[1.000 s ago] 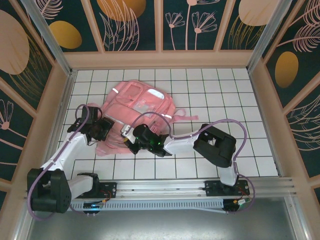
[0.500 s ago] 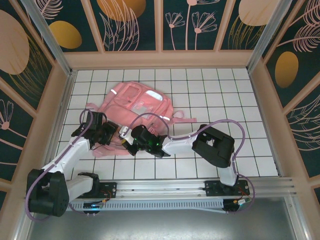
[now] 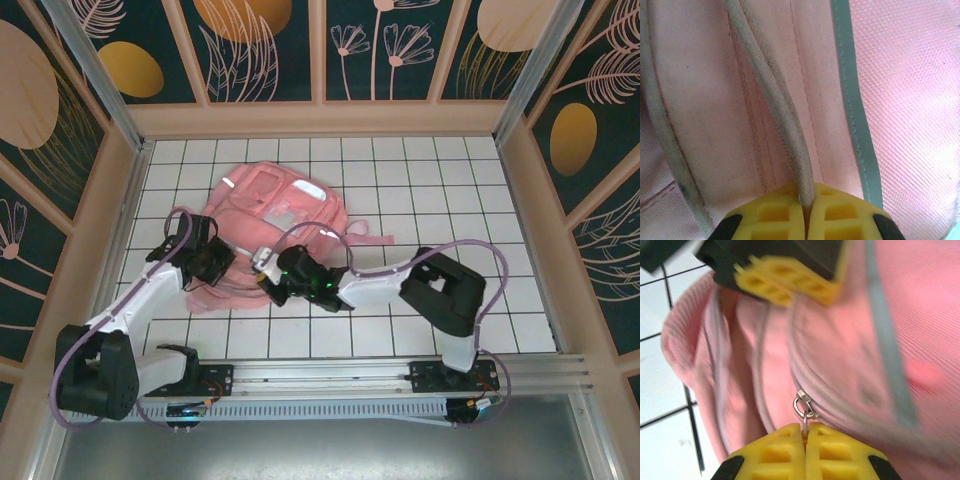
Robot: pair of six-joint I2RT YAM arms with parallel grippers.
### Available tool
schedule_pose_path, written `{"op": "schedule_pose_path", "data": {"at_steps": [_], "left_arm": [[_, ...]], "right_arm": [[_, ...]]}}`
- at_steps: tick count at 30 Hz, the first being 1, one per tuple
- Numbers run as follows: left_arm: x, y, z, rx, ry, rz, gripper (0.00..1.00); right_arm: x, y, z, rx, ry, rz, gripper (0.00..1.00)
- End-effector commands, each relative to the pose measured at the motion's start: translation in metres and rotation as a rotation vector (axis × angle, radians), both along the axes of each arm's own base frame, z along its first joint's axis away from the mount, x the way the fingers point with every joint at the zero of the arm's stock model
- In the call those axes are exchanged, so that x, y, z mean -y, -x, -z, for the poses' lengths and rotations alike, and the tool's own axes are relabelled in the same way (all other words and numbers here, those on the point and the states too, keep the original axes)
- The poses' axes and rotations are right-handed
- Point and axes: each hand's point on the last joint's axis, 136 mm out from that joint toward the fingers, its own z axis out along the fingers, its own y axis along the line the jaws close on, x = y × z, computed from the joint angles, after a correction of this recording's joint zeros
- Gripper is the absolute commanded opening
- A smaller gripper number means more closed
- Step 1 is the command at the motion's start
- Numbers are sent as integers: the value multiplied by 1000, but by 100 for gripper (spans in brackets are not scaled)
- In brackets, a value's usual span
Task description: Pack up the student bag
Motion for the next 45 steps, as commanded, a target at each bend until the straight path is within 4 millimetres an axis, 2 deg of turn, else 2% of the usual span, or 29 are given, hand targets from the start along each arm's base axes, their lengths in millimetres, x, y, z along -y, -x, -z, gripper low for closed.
{"op": "schedule_pose_path", "data": {"at_steps": [1,5,10,16,19,21,22,23,24,25,27,30,31,32,33,34,37,39,40,43,45], "left_arm": [[-19,-16,-15,54,-149,61,0],[-18,-20,-15,57,-166,119,0],[-17,-16,-13,50,-176,182,0],[-26,-9,-8,24,-201,228,0],[-31,-7,-6,13,-211,227,0],[-25,-8,-6,27,-176,240,0],[-15,-11,-6,50,-124,266,1],[-1,-14,-11,84,-51,305,19],[10,-16,-16,107,3,336,32],[17,-17,-25,134,35,368,39],[20,-21,-46,202,18,419,47],[10,-29,-90,319,-100,451,53],[4,-33,-108,366,-149,440,58],[-2,-35,-124,411,-189,426,65],[-7,-38,-140,465,-235,408,75],[-14,-39,-152,511,-284,389,97],[-42,-44,-195,663,-471,293,99],[-63,-42,-209,735,-594,206,99],[-75,-41,-211,764,-649,149,99],[-94,-39,-200,827,-757,50,99],[-96,-42,-181,851,-803,55,99]], "right_arm": [[41,-21,-4,13,42,100,0],[84,-47,5,-2,91,213,0],[117,-79,17,0,151,292,0],[129,-101,30,35,241,291,0],[134,-107,27,16,227,294,0],[131,-104,22,3,205,268,2],[130,-101,18,-2,188,252,5],[128,-97,13,-11,166,237,10],[126,-93,7,-19,141,219,15],[125,-88,0,-30,108,199,23],[128,-84,-22,-28,33,190,39],[146,-89,-64,18,-80,250,58],[156,-92,-81,50,-116,283,68],[166,-96,-96,83,-148,322,89],[179,-101,-114,125,-187,378,99],[194,-105,-132,172,-223,437,99],[245,-117,-184,303,-331,621,99],[283,-122,-209,371,-396,754,99],[309,-125,-219,403,-427,847,99],[381,-127,-225,453,-481,1117,99],[410,-127,-210,459,-454,1186,99]]}}
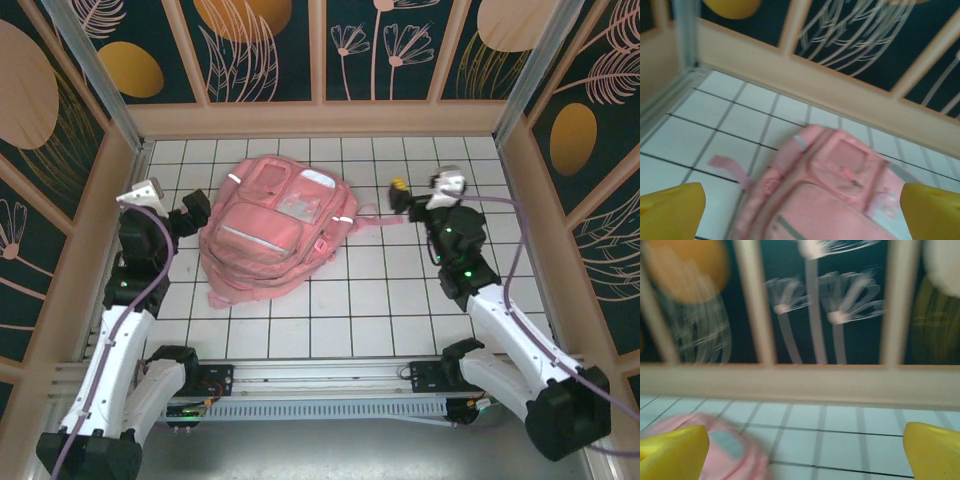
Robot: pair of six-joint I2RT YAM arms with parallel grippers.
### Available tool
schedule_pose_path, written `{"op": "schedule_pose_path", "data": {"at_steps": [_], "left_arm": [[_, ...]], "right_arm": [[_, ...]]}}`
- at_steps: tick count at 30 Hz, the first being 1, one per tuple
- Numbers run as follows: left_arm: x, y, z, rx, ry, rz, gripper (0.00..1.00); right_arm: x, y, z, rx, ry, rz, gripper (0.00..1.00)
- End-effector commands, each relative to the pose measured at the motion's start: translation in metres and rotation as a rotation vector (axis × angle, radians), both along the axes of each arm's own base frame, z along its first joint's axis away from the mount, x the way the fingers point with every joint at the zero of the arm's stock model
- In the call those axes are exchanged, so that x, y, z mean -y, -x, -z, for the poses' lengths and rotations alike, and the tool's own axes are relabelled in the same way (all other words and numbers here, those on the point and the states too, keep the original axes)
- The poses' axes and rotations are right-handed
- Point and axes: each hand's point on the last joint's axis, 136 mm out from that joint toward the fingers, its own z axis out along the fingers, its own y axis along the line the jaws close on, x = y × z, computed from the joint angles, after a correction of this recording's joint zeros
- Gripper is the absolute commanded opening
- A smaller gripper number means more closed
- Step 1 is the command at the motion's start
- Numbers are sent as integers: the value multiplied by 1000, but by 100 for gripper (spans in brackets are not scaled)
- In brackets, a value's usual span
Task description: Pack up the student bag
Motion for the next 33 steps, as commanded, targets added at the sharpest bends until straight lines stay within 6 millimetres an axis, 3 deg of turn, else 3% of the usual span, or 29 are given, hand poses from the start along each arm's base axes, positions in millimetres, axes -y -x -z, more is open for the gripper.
{"op": "schedule_pose_path", "data": {"at_steps": [1,4,10,13,15,17,20,24,25,27,28,30,33], "left_arm": [[-21,-11,19,100,-146,-98,99],[-20,-15,45,141,-222,-77,99],[-30,-22,87,110,-301,-93,99],[-29,-16,99,149,-295,-94,99],[-37,-9,107,162,-307,-137,99],[-37,-8,114,156,-324,-129,99],[-28,-14,115,177,-305,-76,99],[-19,-32,106,236,-297,-33,99],[-16,-42,110,205,-318,-10,99],[-22,-49,109,203,-331,-43,99],[-30,-53,116,174,-318,-81,99],[-28,-56,131,171,-319,-59,99],[-26,-56,135,160,-325,-45,99]], "right_arm": [[63,-1,29,-30,-61,243,99],[97,4,73,-110,-70,383,99],[113,18,138,-146,-118,401,99],[104,21,147,-71,-62,336,99],[106,16,157,-85,-52,338,99],[102,9,155,-59,-27,310,99],[100,-10,151,-34,26,291,99],[102,-24,183,-106,3,252,99],[102,-25,176,-64,-1,239,99],[96,-38,191,-174,-5,172,99],[97,-37,188,-152,-14,161,99],[96,-35,187,-149,-10,154,99],[97,-36,188,-156,-9,161,99]]}}
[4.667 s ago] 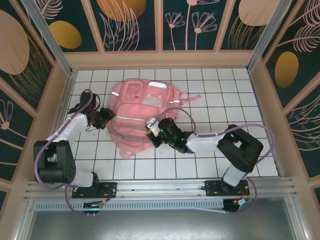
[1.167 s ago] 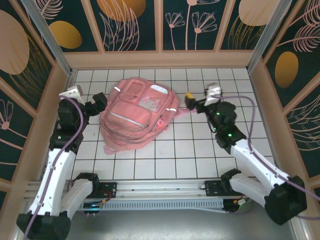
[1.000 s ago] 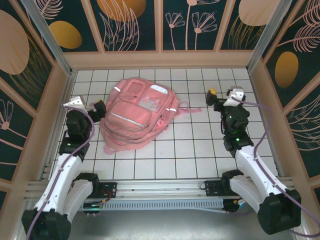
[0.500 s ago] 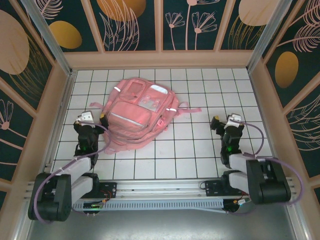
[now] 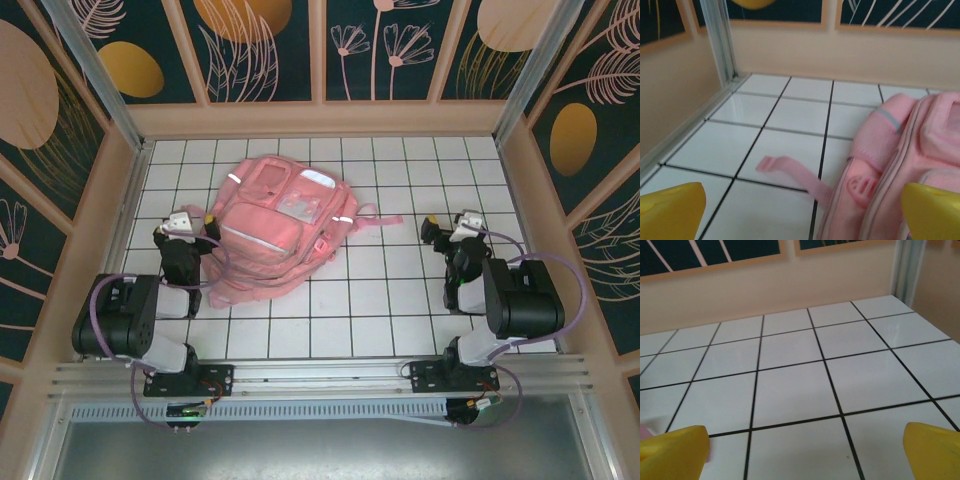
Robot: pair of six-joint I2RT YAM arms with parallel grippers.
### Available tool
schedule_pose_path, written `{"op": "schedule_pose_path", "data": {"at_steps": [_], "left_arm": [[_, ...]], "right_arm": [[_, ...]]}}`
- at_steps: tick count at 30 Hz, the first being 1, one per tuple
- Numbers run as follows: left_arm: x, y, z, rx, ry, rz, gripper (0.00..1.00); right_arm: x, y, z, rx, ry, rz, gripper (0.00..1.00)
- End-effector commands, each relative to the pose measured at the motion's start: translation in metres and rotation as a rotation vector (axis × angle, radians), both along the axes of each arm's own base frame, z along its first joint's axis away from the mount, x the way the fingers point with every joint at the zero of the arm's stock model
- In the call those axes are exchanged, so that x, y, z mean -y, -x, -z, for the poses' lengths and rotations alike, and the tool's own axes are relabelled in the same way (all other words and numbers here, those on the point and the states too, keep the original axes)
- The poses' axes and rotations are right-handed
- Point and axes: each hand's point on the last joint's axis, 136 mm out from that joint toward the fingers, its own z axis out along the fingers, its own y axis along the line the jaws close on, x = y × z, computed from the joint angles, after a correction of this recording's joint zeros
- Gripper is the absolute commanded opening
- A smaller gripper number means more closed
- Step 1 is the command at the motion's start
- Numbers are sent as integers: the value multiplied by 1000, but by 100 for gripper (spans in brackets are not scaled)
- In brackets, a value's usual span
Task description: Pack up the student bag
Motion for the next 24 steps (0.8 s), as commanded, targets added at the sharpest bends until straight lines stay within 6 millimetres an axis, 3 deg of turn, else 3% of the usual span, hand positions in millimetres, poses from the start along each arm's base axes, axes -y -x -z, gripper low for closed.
{"op": "schedule_pose_path", "data": {"at_steps": [1,24], "left_arm": [[2,-3,-26,125,-1,18,99],[2,-7,-22,86,-3,20,99]], "right_arm": [[-5,-7,-15,51,-3,-33,99],[-6,-8,-14,45,-3,-36,99]]}}
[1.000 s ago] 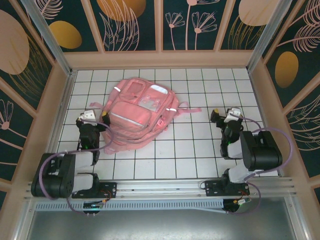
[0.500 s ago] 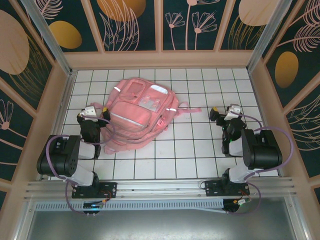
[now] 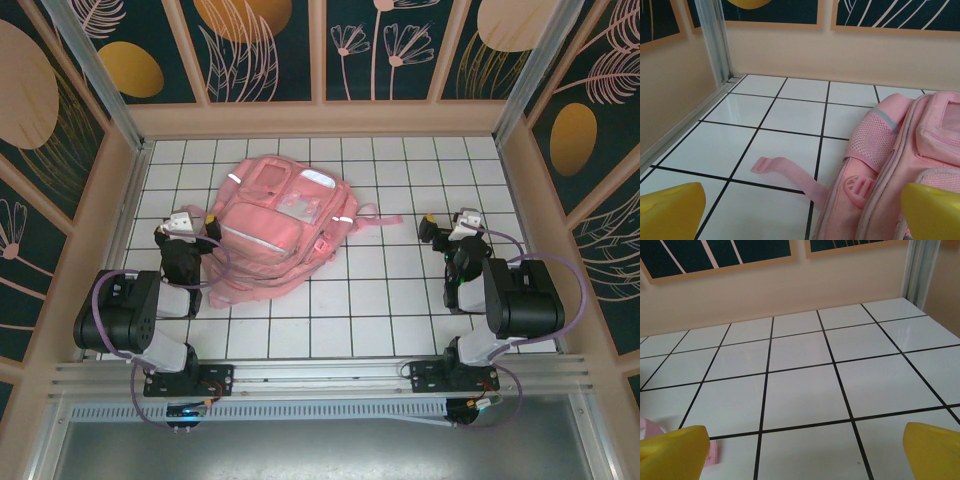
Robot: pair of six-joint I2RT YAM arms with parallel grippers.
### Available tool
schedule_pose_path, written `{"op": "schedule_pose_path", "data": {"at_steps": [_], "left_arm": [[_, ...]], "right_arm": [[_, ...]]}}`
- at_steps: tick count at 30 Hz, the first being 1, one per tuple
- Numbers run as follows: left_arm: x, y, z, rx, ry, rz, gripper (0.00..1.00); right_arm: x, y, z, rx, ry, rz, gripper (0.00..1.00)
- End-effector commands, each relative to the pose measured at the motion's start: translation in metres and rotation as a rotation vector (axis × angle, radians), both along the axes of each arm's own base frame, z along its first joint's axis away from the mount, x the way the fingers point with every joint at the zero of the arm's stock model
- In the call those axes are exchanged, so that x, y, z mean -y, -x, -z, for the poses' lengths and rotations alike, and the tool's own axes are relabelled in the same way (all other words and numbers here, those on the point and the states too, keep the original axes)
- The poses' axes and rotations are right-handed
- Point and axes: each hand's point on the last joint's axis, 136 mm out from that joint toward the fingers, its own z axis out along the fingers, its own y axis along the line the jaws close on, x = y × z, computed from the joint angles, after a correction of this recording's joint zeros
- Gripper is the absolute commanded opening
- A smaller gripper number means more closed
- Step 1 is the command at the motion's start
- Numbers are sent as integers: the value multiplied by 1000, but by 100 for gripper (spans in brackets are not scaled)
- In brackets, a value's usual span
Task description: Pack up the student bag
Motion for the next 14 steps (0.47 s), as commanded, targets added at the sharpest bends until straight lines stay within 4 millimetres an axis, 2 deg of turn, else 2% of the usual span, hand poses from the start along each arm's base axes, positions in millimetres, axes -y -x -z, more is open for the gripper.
{"op": "schedule_pose_path", "data": {"at_steps": [1,14], "left_arm": [[0,-5,-17,56,-6,5,99],[0,-5,-17,56,-5,5,99]], "right_arm": [[-2,-6,-12,40,2,-8,99],[-2,-5,-12,40,3,-8,99]]}}
